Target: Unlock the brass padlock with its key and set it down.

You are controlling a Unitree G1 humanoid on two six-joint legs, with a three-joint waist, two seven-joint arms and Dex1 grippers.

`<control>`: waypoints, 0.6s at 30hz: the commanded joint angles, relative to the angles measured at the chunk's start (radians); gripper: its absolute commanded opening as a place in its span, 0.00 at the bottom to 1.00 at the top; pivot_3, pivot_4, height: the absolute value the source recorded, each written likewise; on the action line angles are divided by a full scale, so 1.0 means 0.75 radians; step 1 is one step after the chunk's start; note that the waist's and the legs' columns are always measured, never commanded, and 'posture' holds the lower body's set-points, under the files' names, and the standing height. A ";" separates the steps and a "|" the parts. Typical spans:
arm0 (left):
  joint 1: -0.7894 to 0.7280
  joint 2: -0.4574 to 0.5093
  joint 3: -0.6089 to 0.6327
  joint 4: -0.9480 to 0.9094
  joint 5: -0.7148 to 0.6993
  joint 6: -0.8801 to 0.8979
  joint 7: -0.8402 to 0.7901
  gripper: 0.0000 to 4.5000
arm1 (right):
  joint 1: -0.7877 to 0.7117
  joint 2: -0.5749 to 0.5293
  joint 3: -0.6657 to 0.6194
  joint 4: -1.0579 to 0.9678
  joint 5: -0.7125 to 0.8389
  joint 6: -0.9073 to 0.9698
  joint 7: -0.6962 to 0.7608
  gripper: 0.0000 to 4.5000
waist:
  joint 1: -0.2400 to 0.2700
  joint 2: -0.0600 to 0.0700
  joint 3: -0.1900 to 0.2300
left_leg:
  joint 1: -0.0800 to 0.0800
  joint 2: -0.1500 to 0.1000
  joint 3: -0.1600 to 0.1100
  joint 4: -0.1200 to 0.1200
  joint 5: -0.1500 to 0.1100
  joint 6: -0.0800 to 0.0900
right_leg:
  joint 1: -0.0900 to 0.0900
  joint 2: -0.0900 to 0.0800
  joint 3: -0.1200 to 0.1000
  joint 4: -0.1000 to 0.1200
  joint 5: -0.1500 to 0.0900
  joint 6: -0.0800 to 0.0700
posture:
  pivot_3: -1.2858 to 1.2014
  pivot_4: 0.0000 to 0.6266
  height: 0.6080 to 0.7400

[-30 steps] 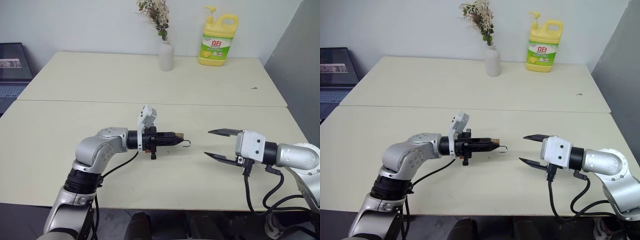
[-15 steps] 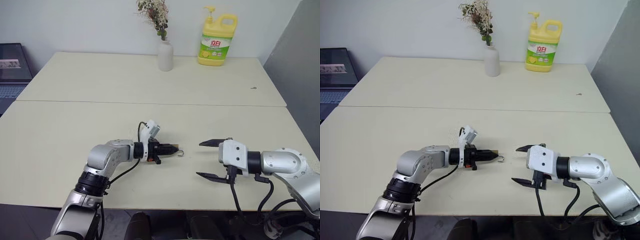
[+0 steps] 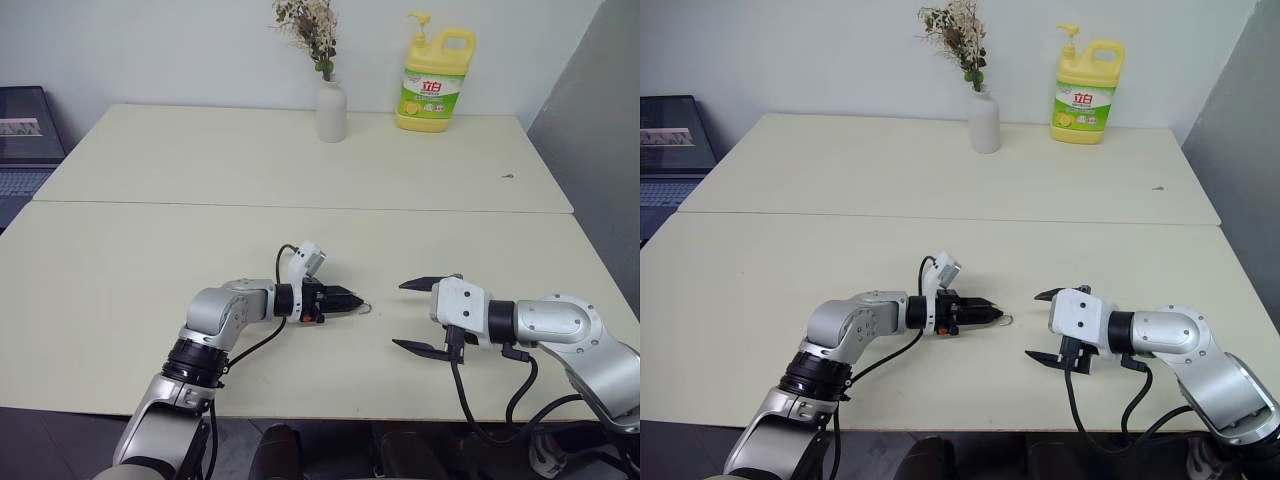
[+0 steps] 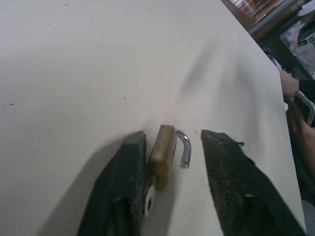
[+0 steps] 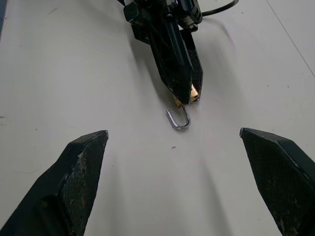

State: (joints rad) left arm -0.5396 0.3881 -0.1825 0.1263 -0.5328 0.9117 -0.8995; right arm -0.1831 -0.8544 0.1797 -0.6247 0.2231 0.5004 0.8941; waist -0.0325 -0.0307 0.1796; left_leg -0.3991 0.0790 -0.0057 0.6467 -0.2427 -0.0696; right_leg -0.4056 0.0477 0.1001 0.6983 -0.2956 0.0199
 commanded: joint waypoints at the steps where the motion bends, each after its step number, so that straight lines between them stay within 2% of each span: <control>1: -0.017 0.058 0.041 -0.031 -0.006 -0.023 -0.054 0.73 | -0.017 -0.002 -0.019 -0.040 0.010 0.003 0.006 1.00 | -0.001 0.000 0.000 | 0.000 0.000 0.000 0.000 0.000 0.000 | 0.000 0.000 0.000 0.000 0.000 0.000 | 0.52 0.24 1.00; 4: -0.008 0.146 0.072 -0.082 0.029 -0.118 -0.087 0.73 | -0.011 -0.003 -0.021 -0.037 0.012 0.002 0.009 1.00 | -0.006 0.000 0.000 | 0.000 0.000 0.000 0.000 0.000 0.000 | 0.000 0.000 0.000 0.000 0.000 0.000 | 0.52 0.24 1.00; 7: 0.001 0.179 0.077 -0.109 0.037 -0.159 -0.099 0.73 | -0.006 -0.003 -0.024 -0.034 0.013 0.002 0.010 1.00 | -0.001 0.000 0.000 | 0.000 0.000 0.000 0.000 0.000 0.000 | 0.000 0.000 0.000 0.000 0.000 0.000 | 0.52 0.24 1.00; 11: 0.069 0.336 0.129 -0.263 0.127 -0.385 -0.151 0.73 | -0.004 0.001 -0.027 -0.019 0.005 -0.002 0.003 1.00 | 0.000 0.000 0.000 | -0.001 0.000 0.000 0.000 0.000 0.000 | -0.001 0.000 0.000 -0.001 0.000 0.000 | 0.52 0.24 1.00; 16: 0.270 0.536 0.285 -0.518 0.170 -0.543 -0.154 0.73 | 0.011 0.023 -0.073 0.007 0.033 0.010 -0.018 1.00 | -0.007 0.000 0.000 | 0.000 0.002 0.001 -0.002 0.000 0.000 | -0.002 0.000 0.000 -0.001 0.000 0.000 | 0.52 0.24 1.00; 18: 0.332 0.569 0.304 -0.563 0.188 -0.583 -0.145 0.73 | 0.017 0.025 -0.083 0.015 0.039 0.008 -0.017 1.00 | -0.004 0.000 0.000 | 0.000 0.002 0.002 -0.002 0.000 0.000 | -0.002 -0.001 0.000 -0.001 -0.001 -0.001 | 0.52 0.24 1.00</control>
State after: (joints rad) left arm -0.3042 0.8058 0.0250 -0.2447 -0.4058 0.5123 -1.0129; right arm -0.1698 -0.8401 0.1526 -0.5992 0.2382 0.5111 0.8877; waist -0.0358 -0.0306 0.1798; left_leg -0.3991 0.0800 -0.0042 0.6454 -0.2427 -0.0697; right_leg -0.4067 0.0470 0.1002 0.6975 -0.2961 0.0194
